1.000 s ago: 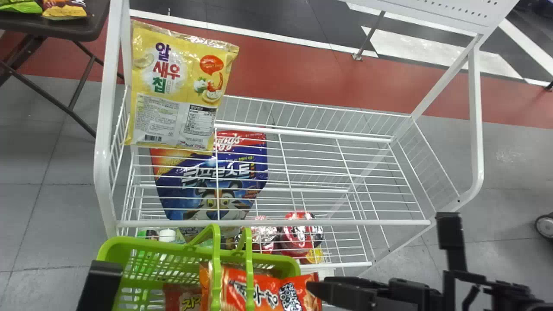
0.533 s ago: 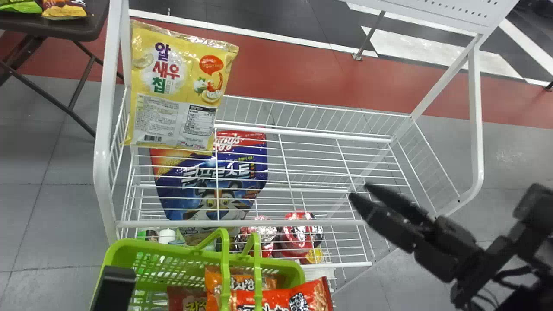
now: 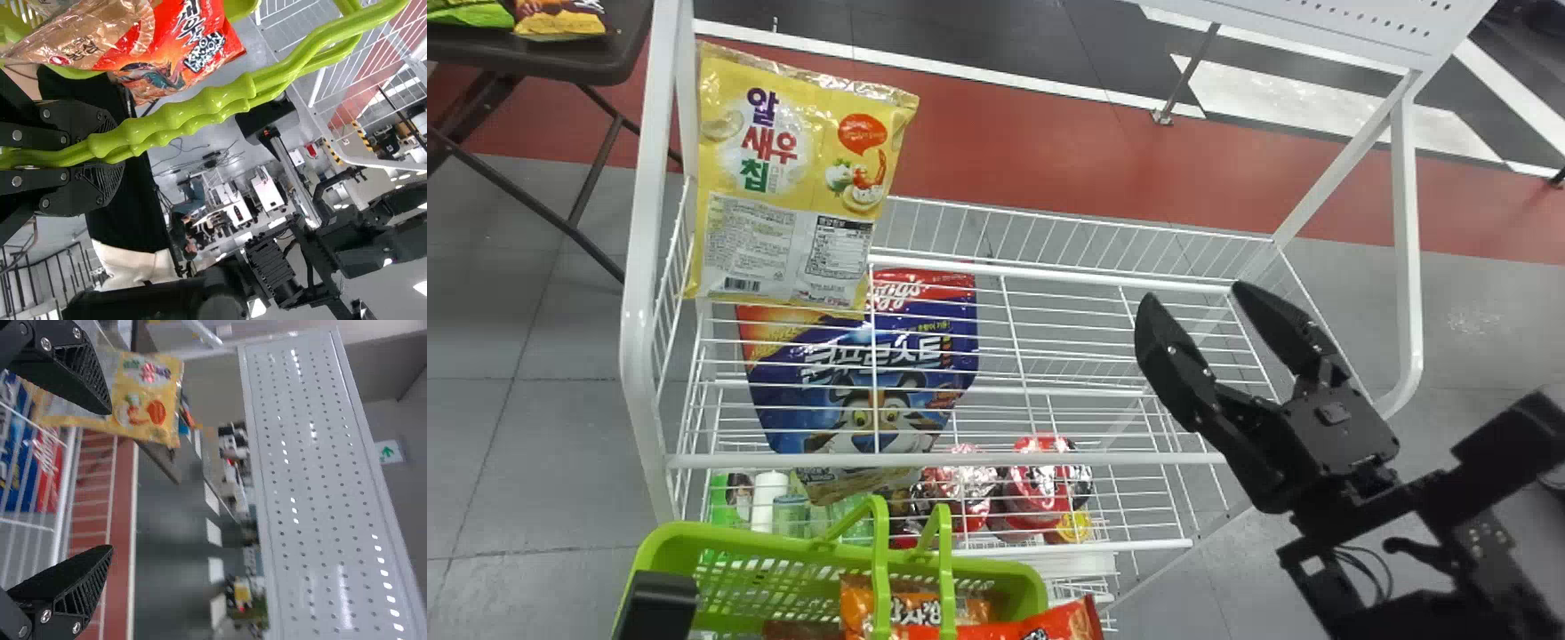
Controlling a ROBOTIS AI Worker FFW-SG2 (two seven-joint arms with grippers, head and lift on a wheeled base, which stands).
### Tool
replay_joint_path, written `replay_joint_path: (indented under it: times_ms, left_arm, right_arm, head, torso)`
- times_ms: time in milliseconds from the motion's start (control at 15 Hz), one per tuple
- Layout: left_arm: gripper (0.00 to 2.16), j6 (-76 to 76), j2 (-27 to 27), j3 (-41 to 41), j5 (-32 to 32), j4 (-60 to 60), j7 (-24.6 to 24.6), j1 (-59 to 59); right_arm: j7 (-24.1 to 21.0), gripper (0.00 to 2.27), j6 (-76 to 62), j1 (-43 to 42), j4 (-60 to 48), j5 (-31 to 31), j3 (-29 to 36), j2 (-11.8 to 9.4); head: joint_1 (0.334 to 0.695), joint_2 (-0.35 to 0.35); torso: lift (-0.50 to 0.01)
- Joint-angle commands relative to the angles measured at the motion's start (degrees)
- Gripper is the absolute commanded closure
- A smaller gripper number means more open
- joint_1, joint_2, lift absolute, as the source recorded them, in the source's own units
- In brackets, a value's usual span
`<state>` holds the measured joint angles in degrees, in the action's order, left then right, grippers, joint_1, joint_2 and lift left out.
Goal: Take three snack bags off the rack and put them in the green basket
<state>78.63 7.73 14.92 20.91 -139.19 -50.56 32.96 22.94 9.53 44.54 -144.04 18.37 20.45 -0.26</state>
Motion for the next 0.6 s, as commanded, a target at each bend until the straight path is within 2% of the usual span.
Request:
replay_joint_path:
  times_ms: [0, 533]
  left_arm:
    - [1.59, -0.1, 0.0, -0.33, 0.09, 0.06, -0.24, 0.17]
    - [1.59, -0.62, -0.26, -1.65, 0.71, 1.29, -1.04, 0.26]
  right_arm:
    - [-1.24, 0.1, -4.65, 1.16, 1.4, -1.76, -4.19, 0.31]
    - [-1.24, 0.1, -0.96, -0.07, 4.21, -1.15, -5.51, 0.31]
  head:
    - [0.695, -0.35]
    - [0.695, -0.35]
  torso:
    - [-0.023]
    - [-0.023]
